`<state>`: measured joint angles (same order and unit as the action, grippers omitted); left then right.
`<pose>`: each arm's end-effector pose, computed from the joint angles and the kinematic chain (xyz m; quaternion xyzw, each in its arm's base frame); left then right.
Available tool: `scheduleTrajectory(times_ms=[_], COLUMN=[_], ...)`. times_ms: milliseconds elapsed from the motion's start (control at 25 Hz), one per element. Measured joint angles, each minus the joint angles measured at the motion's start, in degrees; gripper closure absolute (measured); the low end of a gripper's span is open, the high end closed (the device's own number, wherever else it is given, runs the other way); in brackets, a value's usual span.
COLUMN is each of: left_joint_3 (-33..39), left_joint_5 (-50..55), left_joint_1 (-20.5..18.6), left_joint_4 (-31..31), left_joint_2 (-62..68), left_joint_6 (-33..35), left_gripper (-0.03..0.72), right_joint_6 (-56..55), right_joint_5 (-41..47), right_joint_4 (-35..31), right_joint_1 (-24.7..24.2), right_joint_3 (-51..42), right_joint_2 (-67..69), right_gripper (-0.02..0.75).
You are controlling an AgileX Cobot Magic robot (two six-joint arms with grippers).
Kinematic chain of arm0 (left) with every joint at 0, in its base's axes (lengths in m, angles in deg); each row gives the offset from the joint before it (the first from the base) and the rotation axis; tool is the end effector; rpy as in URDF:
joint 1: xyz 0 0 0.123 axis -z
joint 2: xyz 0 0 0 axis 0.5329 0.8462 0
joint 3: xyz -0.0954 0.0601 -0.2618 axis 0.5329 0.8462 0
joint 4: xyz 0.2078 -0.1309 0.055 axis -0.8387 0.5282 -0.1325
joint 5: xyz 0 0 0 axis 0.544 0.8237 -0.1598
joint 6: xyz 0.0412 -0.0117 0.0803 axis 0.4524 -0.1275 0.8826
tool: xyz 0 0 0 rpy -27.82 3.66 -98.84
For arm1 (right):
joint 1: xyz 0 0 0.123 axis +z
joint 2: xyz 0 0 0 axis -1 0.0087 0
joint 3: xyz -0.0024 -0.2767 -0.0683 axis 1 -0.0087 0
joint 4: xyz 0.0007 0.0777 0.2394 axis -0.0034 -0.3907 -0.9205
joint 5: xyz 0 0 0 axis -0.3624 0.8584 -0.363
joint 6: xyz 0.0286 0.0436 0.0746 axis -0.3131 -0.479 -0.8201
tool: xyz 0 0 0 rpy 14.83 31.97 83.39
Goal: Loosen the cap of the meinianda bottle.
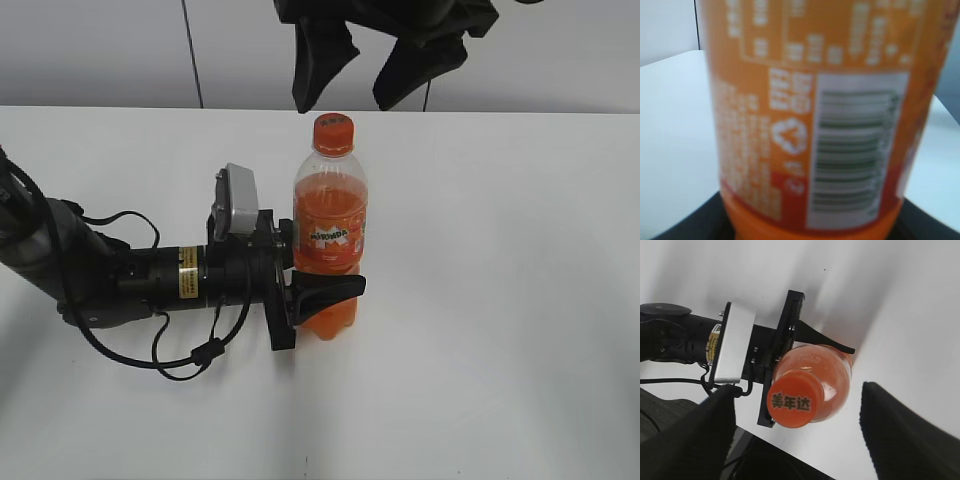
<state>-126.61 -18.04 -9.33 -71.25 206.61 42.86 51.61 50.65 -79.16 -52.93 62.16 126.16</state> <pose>0.3033 -0.2116 0.0623 0.4720 0.5853 -0.4472 0.4845 0.3057 0.2469 0.3395 -0.2102 0.9528 0.1643 0.1447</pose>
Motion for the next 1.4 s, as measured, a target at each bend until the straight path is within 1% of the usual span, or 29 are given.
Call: scheduleTrajectory(times_ms=[200, 480, 640, 760, 880, 920, 960, 1400], left_joint_3=[0.00, 0.00, 0.00, 0.00, 0.00, 0.00, -0.06, -0.11], left_joint_5=[0.00, 0.00, 0.00, 0.00, 0.00, 0.00, 0.00, 0.00], left_joint_1=[0.00, 0.00, 0.00, 0.00, 0.00, 0.00, 0.00, 0.01], left_joint_4=[0.00, 0.00, 0.00, 0.01, 0.07, 0.06, 0.14, 0.19], left_joint_2=[0.00, 0.00, 0.00, 0.00, 0.00, 0.00, 0.00, 0.08], left_joint_6=[0.00, 0.00, 0.00, 0.00, 0.00, 0.00, -0.04, -0.04], left_gripper=[0.305, 0.305, 0.305, 0.305, 0.305, 0.305, 0.305, 0.305], right_joint_6=[0.06, 1.28, 1.53, 1.60, 2.13, 2.46, 3.04, 10.06], right_joint_5=[0.00, 0.00, 0.00, 0.00, 0.00, 0.00, -0.24, -0.29], right_joint_4=[0.71, -0.30, -0.30, -0.30, -0.51, -0.76, -0.77, -0.94], right_joint_1=[0.00, 0.00, 0.00, 0.00, 0.00, 0.04, 0.11, 0.11], right_joint_3=[0.00, 0.00, 0.00, 0.00, 0.00, 0.00, 0.06, 0.06], right_joint_2=[0.48, 3.05, 3.12, 3.12, 3.43, 3.54, 3.59, 3.59], right_gripper=[0.160, 0.169, 0.218, 0.273, 0.377, 0.428, 0.456, 0.456])
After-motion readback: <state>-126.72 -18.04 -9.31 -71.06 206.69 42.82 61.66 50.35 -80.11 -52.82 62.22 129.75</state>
